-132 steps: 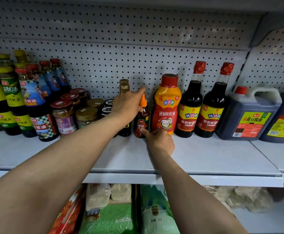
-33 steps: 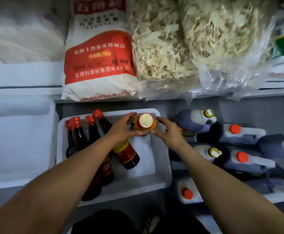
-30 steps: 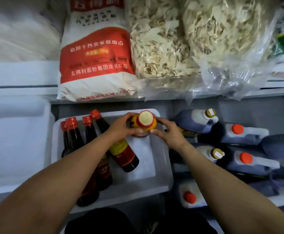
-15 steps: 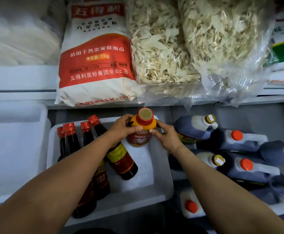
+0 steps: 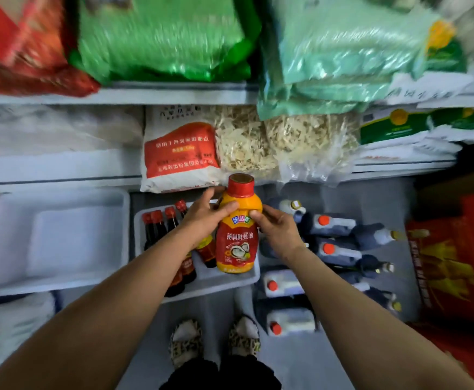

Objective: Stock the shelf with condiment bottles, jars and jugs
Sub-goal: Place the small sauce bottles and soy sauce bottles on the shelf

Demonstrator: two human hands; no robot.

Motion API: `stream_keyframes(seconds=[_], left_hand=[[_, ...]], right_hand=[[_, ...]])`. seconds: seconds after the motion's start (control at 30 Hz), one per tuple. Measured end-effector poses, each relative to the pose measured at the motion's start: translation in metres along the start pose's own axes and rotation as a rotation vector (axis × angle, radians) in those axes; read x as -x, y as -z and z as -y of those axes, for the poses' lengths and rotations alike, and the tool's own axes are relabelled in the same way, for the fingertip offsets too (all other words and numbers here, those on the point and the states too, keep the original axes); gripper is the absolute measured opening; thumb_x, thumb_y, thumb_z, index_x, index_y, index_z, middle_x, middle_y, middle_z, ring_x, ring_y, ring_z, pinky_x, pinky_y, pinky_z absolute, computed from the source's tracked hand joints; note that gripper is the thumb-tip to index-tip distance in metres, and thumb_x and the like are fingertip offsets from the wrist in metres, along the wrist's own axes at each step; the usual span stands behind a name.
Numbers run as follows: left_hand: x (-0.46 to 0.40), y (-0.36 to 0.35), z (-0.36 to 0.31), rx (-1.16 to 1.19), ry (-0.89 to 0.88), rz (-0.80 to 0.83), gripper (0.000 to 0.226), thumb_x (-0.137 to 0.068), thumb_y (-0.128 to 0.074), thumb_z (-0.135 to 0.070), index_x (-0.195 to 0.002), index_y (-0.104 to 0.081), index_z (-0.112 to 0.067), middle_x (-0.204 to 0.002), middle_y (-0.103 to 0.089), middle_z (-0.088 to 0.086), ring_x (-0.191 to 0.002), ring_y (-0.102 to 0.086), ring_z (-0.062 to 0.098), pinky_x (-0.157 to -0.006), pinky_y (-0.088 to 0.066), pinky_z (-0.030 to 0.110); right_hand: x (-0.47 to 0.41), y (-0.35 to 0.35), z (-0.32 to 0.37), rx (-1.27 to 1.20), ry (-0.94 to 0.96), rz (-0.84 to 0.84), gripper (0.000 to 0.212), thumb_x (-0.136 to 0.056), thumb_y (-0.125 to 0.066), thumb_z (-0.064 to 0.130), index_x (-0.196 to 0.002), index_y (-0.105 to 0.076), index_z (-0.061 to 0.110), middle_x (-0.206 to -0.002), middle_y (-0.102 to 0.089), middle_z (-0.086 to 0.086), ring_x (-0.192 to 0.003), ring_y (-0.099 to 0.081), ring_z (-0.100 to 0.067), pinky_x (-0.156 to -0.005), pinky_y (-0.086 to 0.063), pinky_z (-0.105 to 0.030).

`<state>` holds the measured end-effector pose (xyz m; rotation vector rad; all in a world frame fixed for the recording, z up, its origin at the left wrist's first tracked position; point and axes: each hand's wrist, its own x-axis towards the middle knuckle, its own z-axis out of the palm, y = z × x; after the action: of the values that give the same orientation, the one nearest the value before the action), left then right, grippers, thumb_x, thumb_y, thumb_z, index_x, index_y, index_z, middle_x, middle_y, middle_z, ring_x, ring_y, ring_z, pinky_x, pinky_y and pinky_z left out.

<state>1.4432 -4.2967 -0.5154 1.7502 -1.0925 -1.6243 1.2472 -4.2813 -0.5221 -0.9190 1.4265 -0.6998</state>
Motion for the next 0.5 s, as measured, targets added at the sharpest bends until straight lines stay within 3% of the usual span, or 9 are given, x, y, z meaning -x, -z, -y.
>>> stream_keyframes(seconds=[0.07, 0.17, 0.3, 0.37, 0.43, 0.5], left_hand=[[0.036, 0.010, -0.044, -0.012, -0.027, 0.014, 0.051, -0.078, -0.069, -0.061, -0.119, -0.049, -0.039, -0.105, -0.058, -0.022, -0.090, -0.059, 0.000, -0.073, -0.050, 0.023], [0.089, 0.027, -0.111, -0.009, -0.056, 0.070, 0.065, -0.076, -0.077, -0.051, -0.131, -0.048, -0.035, -0.125, -0.063, -0.002, -0.107, -0.064, 0.020, -0.093, -0.053, 0.045], [0.152, 0.056, -0.209, -0.027, -0.089, 0.044, 0.082, -0.073, -0.082, -0.046, -0.143, -0.040, -0.034, -0.137, -0.055, -0.002, -0.115, -0.060, 0.023, -0.096, -0.052, 0.047], [0.180, 0.074, -0.259, 0.039, -0.125, 0.045, 0.082, -0.071, -0.082, -0.045, -0.141, -0.041, -0.032, -0.137, -0.056, 0.001, -0.110, -0.063, 0.022, -0.088, -0.055, 0.042], [0.204, 0.093, -0.305, 0.067, -0.190, 0.033, 0.076, -0.065, -0.084, -0.047, -0.132, -0.049, -0.035, -0.126, -0.063, 0.003, -0.098, -0.068, 0.021, -0.079, -0.059, 0.037], [0.225, 0.111, -0.349, 0.066, -0.265, 0.000, 0.078, -0.058, -0.084, -0.054, -0.127, -0.052, -0.038, -0.116, -0.067, 0.002, -0.091, -0.071, 0.021, -0.080, -0.059, 0.039]], right_hand=[[0.033, 0.001, 0.044, -0.031, -0.015, -0.031, 0.038, -0.068, -0.082, 0.052, -0.097, -0.075, 0.028, -0.105, -0.076, -0.003, -0.101, -0.072, -0.021, -0.089, -0.057, -0.039], [0.085, 0.002, 0.119, -0.053, -0.014, -0.061, 0.028, -0.071, -0.082, 0.048, -0.090, -0.076, 0.028, -0.095, -0.078, 0.002, -0.089, -0.074, -0.015, -0.072, -0.058, -0.026], [0.143, 0.000, 0.231, -0.054, 0.030, -0.078, 0.019, -0.073, -0.083, 0.045, -0.079, -0.078, 0.028, -0.090, -0.078, 0.000, -0.082, -0.075, -0.016, -0.065, -0.058, -0.024], [0.169, 0.002, 0.285, -0.048, 0.088, -0.046, 0.016, -0.079, -0.081, 0.037, -0.087, -0.078, 0.022, -0.091, -0.078, -0.004, -0.082, -0.075, -0.019, -0.064, -0.058, -0.024], [0.193, 0.008, 0.328, -0.036, 0.156, 0.001, 0.029, -0.082, -0.079, 0.028, -0.106, -0.073, 0.013, -0.097, -0.077, -0.006, -0.090, -0.074, -0.021, -0.073, -0.059, -0.028], [0.214, 0.015, 0.361, 0.004, 0.209, 0.060, 0.046, -0.077, -0.081, 0.026, -0.118, -0.067, 0.011, -0.104, -0.076, -0.007, -0.098, -0.072, -0.021, -0.084, -0.059, -0.034]])
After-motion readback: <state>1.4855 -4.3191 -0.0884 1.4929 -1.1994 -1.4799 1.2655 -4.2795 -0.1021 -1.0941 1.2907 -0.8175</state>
